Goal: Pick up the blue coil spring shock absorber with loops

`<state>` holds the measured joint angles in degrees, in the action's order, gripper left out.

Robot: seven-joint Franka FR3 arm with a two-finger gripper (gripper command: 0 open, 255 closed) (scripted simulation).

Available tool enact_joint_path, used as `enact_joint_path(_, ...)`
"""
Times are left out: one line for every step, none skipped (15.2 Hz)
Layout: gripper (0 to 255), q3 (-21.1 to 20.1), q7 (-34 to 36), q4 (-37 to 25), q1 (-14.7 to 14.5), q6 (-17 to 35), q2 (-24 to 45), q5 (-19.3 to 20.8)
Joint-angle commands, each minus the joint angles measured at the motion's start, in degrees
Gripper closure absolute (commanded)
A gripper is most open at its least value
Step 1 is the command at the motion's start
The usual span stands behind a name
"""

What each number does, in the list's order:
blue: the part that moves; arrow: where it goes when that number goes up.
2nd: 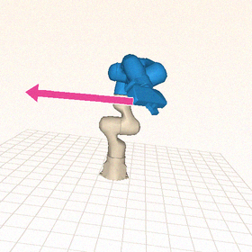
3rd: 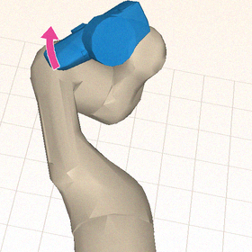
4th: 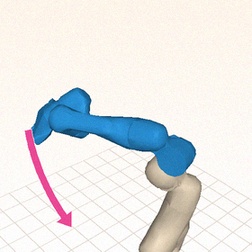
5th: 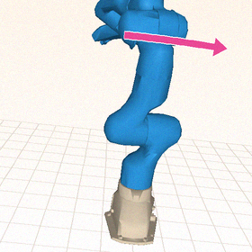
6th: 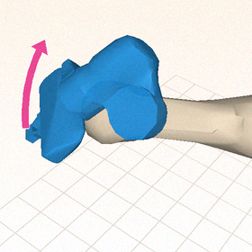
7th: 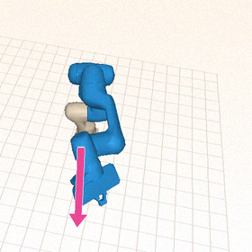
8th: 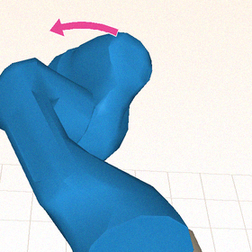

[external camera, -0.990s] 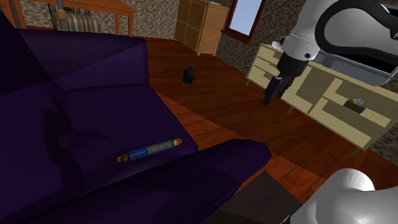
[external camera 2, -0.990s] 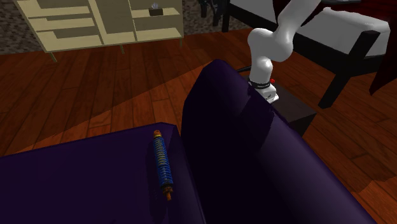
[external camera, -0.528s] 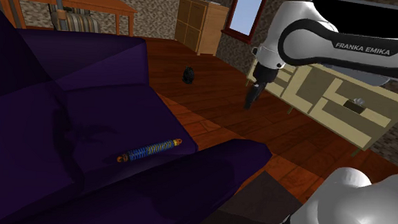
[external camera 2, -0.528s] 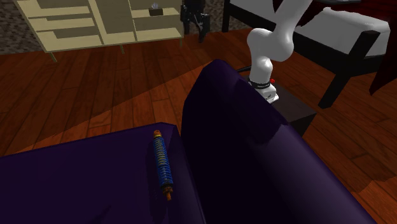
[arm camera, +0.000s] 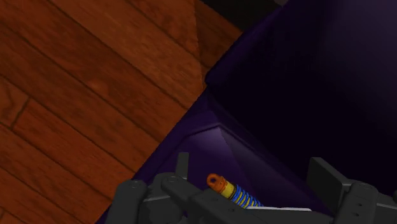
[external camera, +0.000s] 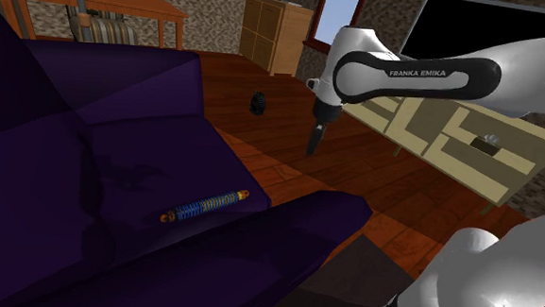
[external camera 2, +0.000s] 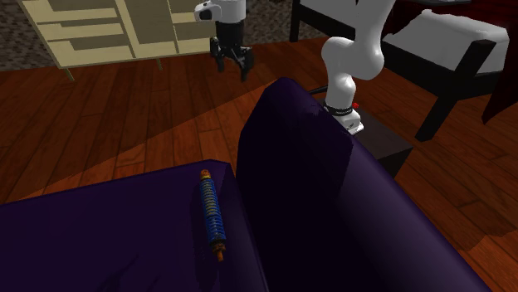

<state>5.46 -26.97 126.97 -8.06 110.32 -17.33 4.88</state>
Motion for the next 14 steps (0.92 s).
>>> enact_joint_path(0, 0.12, -3.15, -1.44, -0.99, 2.42, 4.1, -0.67)
enact_joint_path(0, 0.18, -4.77, -2.23, -1.37, 3.47, 6.07, -1.01)
enact_joint_path(0, 0.19, -6.39, -3.06, -1.74, 4.46, 8.05, -1.37)
enact_joint_path(0, 0.16, -7.99, -3.94, -2.08, 5.4, 10.02, -1.74)
enact_joint_path(0, 0.09, -9.58, -4.86, -2.41, 6.29, 11.98, -2.11)
enact_joint_path(0, -0.03, -11.15, -5.82, -2.71, 7.12, 13.94, -2.48)
enact_joint_path(0, -0.2, -12.71, -6.83, -3.0, 7.9, 15.88, -2.85)
enact_joint_path(0, -0.41, -14.24, -7.87, -3.26, 8.63, 17.82, -3.21)
enact_joint_path(0, -0.66, -15.74, -8.95, -3.51, 9.31, 19.74, -3.56)
enact_joint_path(0, -0.96, -17.21, -10.06, -3.73, 9.94, 21.66, -3.88)
enact_joint_path(0, -1.29, -18.66, -11.2, -3.93, 10.52, 23.55, -4.17)
enact_joint_path(0, -1.66, -20.07, -12.38, -4.13, 11.06, 25.44, -4.43)
enact_joint_path(0, -2.05, -21.44, -13.58, -4.32, 11.55, 27.3, -4.66)
enact_joint_path(0, -2.47, -22.78, -14.81, -4.5, 12.01, 29.16, -4.86)
